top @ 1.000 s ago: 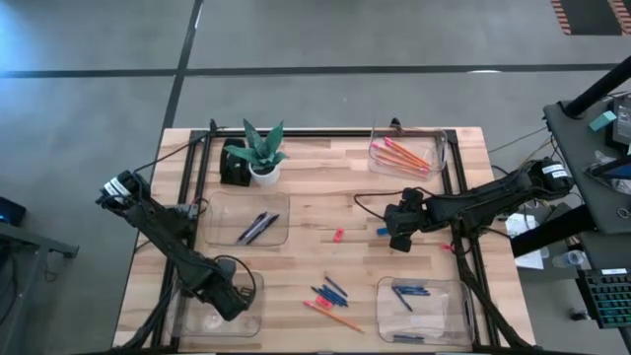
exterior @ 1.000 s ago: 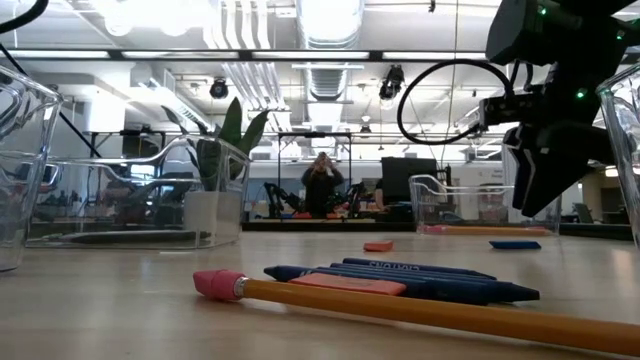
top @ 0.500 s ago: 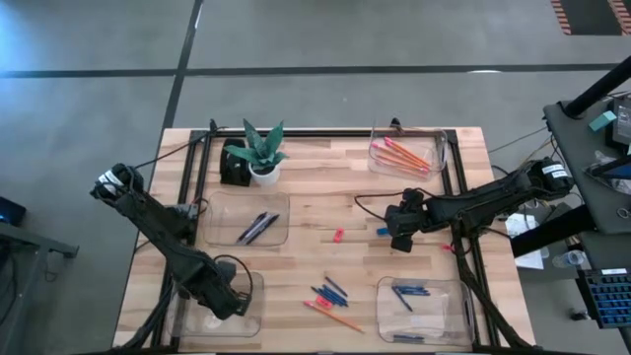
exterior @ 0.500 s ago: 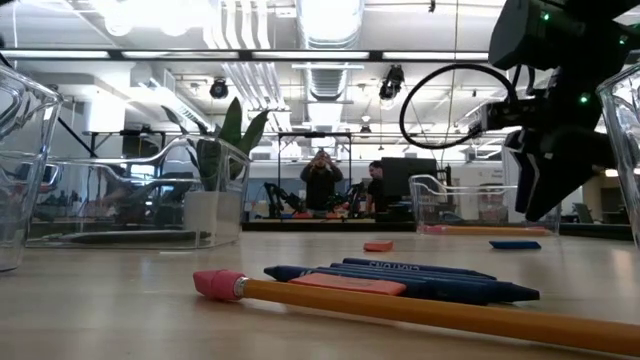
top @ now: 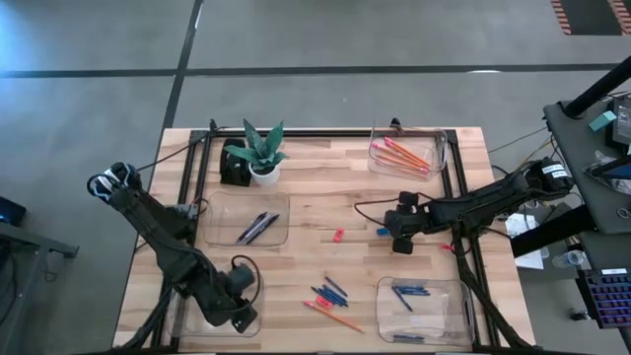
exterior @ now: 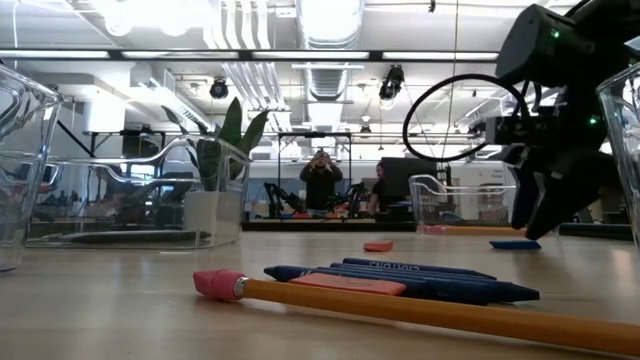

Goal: Sort crayons/erasers/pens/pencils in bins
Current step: Put the blue eraser into the bottom left transparent bin

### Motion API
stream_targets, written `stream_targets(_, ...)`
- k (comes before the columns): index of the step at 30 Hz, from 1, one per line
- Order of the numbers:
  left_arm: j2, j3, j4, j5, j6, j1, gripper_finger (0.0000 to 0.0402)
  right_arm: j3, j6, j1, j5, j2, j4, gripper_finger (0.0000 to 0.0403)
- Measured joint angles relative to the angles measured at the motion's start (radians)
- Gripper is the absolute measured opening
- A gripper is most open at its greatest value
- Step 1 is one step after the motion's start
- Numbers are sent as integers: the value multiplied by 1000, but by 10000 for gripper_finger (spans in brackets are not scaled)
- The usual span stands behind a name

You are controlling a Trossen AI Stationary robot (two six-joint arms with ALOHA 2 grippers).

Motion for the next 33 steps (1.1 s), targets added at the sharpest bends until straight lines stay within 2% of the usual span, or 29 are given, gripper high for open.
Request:
stream_targets(7,0,22,-1,-147,136,1,110,-2,-45,0,-83,0,44,189)
stream_targets(13,1,20,-1,-327,201,10,110,-9,-101,0,-164,0,146,189)
stream_targets(21,10,20,0,-668,207,24,110,-21,-82,0,-172,0,164,189)
stream_targets(25,23,18,0,-804,207,30,110,-37,-62,0,-171,1,171,189)
stream_targets(28,34,13,1,-859,207,38,110,-43,-66,-1,-171,11,202,189)
stream_targets(33,59,9,0,-885,207,59,110,-64,-83,-3,-172,48,279,189)
